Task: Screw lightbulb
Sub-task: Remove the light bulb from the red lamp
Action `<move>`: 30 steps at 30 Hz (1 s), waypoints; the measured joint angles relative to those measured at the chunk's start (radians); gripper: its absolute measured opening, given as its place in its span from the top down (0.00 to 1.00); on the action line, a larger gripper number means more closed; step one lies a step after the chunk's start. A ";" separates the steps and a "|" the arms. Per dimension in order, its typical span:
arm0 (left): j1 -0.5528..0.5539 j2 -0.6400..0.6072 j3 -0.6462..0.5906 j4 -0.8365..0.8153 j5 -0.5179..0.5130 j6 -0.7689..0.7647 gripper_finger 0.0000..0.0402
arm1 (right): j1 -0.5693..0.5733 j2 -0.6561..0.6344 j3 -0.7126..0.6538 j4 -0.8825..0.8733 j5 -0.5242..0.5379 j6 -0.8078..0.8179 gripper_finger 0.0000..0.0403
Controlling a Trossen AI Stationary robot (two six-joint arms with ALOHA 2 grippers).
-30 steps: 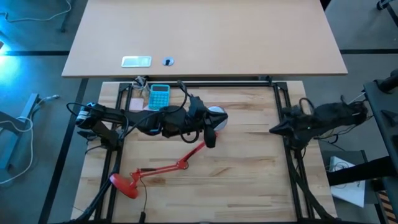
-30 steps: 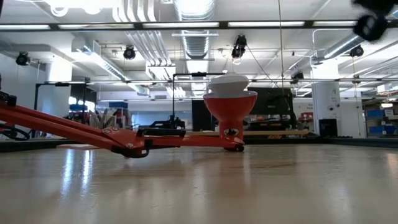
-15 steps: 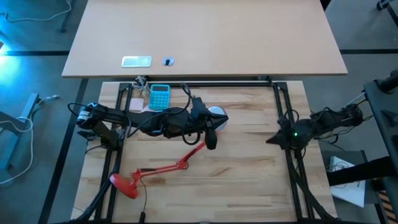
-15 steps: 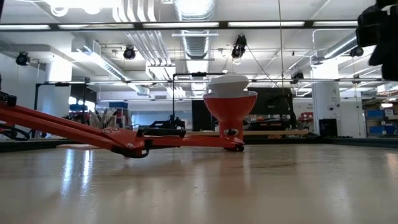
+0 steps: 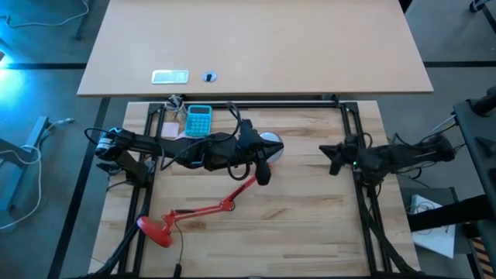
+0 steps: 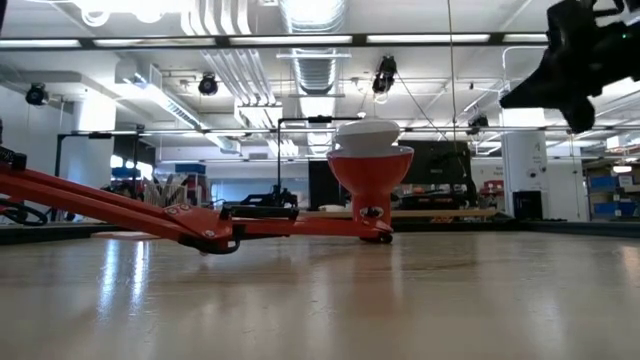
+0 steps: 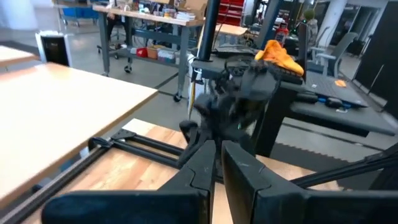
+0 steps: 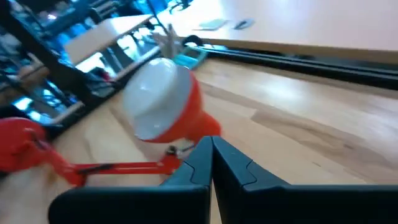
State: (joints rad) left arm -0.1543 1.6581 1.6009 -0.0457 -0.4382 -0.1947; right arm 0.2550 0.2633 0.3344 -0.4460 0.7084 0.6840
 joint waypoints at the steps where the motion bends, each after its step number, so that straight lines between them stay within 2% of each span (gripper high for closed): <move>1: 0.001 0.001 0.000 0.001 0.000 0.007 0.96 | -0.009 -0.002 -0.027 0.055 -0.001 -0.028 1.00; 4: 0.001 0.004 -0.001 0.001 0.002 0.024 0.96 | -0.025 -0.011 -0.106 0.285 -0.031 -0.187 1.00; 7: 0.001 0.004 -0.001 0.002 0.002 0.036 0.96 | -0.039 -0.007 -0.184 0.501 -0.147 -0.359 1.00; 9: 0.001 0.004 -0.001 0.006 0.002 0.048 0.96 | -0.055 -0.005 -0.227 0.587 -0.213 -0.390 1.00; 14: 0.001 0.004 -0.002 0.053 0.007 0.091 0.96 | -0.087 -0.008 -0.321 0.643 -0.235 -0.359 1.00; 17: 0.001 0.004 -0.002 0.058 0.038 0.124 0.96 | -0.091 -0.006 -0.327 0.659 -0.236 -0.463 1.00; 23: 0.001 -0.001 -0.002 0.063 0.037 0.167 0.96 | -0.091 -0.005 -0.325 0.662 -0.237 -0.696 1.00; 30: 0.001 -0.005 -0.002 0.107 0.037 0.166 0.96 | -0.090 -0.005 -0.325 0.661 -0.237 -0.736 1.00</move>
State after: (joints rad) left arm -0.1535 1.6531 1.5990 0.0612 -0.4015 -0.0287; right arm 0.1646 0.2581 0.0090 0.2146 0.4709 -0.0517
